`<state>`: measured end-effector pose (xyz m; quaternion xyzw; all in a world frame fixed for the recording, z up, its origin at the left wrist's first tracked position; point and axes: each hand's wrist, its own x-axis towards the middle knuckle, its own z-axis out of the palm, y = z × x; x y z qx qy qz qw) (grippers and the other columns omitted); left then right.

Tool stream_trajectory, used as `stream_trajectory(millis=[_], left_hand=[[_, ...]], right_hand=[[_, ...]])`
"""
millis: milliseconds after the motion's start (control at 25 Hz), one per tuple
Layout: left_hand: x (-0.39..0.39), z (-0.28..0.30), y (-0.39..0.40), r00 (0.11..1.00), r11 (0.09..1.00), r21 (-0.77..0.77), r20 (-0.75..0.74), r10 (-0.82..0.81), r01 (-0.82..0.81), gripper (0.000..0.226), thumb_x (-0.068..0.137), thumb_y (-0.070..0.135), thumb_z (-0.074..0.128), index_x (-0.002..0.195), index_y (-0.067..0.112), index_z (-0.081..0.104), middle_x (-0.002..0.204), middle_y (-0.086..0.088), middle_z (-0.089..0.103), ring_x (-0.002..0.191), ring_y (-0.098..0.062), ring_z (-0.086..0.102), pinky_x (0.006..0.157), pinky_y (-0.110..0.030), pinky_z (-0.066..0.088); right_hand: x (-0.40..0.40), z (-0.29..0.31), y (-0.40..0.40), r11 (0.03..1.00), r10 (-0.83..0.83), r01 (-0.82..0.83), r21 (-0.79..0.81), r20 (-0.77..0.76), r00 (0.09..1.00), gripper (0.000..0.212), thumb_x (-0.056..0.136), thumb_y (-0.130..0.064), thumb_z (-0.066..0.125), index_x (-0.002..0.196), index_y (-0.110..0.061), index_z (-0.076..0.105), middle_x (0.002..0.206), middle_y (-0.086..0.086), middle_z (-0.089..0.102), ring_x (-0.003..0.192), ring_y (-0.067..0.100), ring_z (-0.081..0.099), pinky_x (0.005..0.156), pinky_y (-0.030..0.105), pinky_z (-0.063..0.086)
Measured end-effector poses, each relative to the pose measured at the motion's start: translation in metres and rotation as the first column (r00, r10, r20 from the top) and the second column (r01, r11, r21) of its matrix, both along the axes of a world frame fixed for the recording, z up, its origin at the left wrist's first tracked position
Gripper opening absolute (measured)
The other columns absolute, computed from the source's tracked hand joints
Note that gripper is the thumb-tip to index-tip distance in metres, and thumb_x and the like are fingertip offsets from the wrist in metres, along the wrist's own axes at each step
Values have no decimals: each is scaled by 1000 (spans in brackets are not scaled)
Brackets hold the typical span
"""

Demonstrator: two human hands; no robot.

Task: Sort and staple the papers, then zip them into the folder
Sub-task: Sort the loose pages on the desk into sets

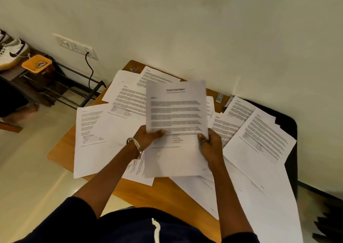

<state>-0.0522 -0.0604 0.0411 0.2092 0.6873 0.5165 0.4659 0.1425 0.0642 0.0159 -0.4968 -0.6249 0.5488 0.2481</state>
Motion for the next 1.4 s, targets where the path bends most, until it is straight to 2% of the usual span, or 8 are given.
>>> stream_trajectory(millis=[160, 400, 760, 1000, 1080, 1160, 1240, 1400], left_hand=[[-19, -32, -22, 967, 929, -274, -128, 221, -249, 35, 85, 9, 65, 118, 1, 59, 116, -17, 63, 103, -31, 59, 89, -35, 46], [-53, -55, -62, 889, 784, -425, -282, 361, -453, 34, 86, 4, 59, 119, -4, 57, 119, -24, 60, 109, -40, 55, 92, -40, 43], [-56, -77, -77, 911, 732, -552, -326, 251, -399, 30, 90, 9, 55, 119, 1, 59, 117, -22, 61, 106, -41, 55, 89, -41, 45], [-58, -75, -76, 919, 729, -567, -311, 241, -383, 29, 90, 11, 55, 116, 2, 60, 115, -22, 61, 103, -41, 56, 90, -43, 47], [-58, -76, -77, 915, 728, -557, -285, 285, -400, 29, 88, 10, 56, 116, 2, 60, 115, -22, 62, 102, -40, 56, 91, -44, 48], [-58, -75, -74, 910, 740, -530, -268, 318, -414, 29, 89, 9, 56, 117, 2, 59, 116, -21, 61, 103, -41, 56, 91, -44, 47], [-58, -71, -69, 896, 759, -478, -259, 360, -443, 30, 89, 7, 56, 118, 0, 58, 117, -21, 61, 106, -41, 55, 91, -41, 45], [-50, -59, -50, 878, 788, -388, -183, 442, -477, 33, 89, 1, 55, 122, -6, 54, 122, -24, 57, 114, -41, 51, 92, -37, 41]], right_hand=[[-8, -26, -10, 961, 270, -250, -116, 223, 937, 33, 92, -20, 62, 124, -12, 57, 121, 9, 63, 112, 26, 59, 95, 34, 48], [-19, -78, -29, 879, 231, -437, 191, 629, 742, 71, 84, -34, 69, 143, -10, 37, 152, 15, 30, 141, 33, 25, 112, 52, 30], [-11, -96, -33, 865, 171, -428, 262, 648, 742, 66, 82, -36, 71, 139, -12, 45, 150, 12, 36, 139, 34, 30, 106, 52, 32], [-15, -98, -25, 809, 50, -416, 417, 656, 754, 35, 76, -20, 79, 106, -8, 67, 114, 15, 66, 105, 36, 60, 79, 46, 54], [-18, -88, -15, 842, -1, -322, 434, 597, 802, 14, 83, -13, 71, 93, -4, 68, 95, 15, 69, 90, 34, 63, 73, 37, 53], [-18, -70, -2, 919, -200, 10, 393, 445, 873, 13, 88, -14, 64, 81, -3, 65, 81, 15, 68, 77, 33, 63, 68, 31, 49], [-12, -53, 12, 864, -443, 309, 396, 311, 841, 17, 90, -17, 61, 80, -3, 63, 78, 17, 68, 73, 35, 64, 67, 36, 51], [-5, -35, 30, 785, -580, 467, 408, 216, 786, 23, 94, -19, 58, 84, 2, 61, 78, 20, 68, 70, 37, 62, 68, 37, 48]])
